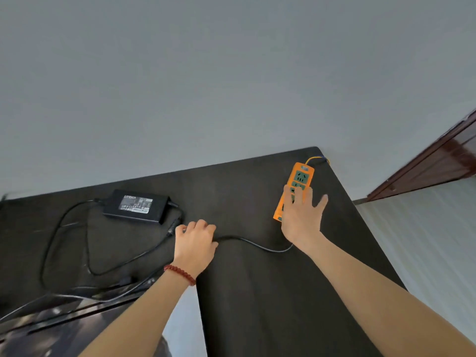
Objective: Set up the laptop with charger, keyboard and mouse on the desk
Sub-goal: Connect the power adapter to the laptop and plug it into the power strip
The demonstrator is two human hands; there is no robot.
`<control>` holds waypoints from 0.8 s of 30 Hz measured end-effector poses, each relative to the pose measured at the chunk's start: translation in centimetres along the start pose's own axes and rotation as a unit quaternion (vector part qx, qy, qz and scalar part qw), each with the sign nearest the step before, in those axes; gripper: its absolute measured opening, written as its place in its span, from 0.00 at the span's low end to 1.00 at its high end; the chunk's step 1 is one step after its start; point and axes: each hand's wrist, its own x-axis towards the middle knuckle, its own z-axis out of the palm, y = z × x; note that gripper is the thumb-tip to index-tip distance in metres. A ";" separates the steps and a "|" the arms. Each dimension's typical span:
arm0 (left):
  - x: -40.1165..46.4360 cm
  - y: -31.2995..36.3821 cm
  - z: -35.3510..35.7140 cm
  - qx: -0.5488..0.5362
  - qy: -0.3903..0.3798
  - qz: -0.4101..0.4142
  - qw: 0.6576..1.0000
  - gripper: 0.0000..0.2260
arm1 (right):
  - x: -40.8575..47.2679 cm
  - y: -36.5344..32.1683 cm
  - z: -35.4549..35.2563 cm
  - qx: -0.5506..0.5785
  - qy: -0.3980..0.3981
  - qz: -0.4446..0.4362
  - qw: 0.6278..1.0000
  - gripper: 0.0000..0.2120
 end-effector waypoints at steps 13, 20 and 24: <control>-14.6 -19.0 -1.2 -0.001 -0.158 -0.088 0.984 0.16 | -9.0 -20.7 -1.0 0.062 -0.018 -0.487 0.871 0.17; -12.1 -22.7 -1.3 0.063 -0.016 -0.063 0.996 0.07 | -6.8 -24.2 -1.7 0.117 0.005 -0.357 0.927 0.13; -8.5 -22.6 -0.7 0.016 -0.013 -0.115 0.993 0.12 | -3.3 -25.2 -2.3 0.133 0.024 -0.269 0.954 0.15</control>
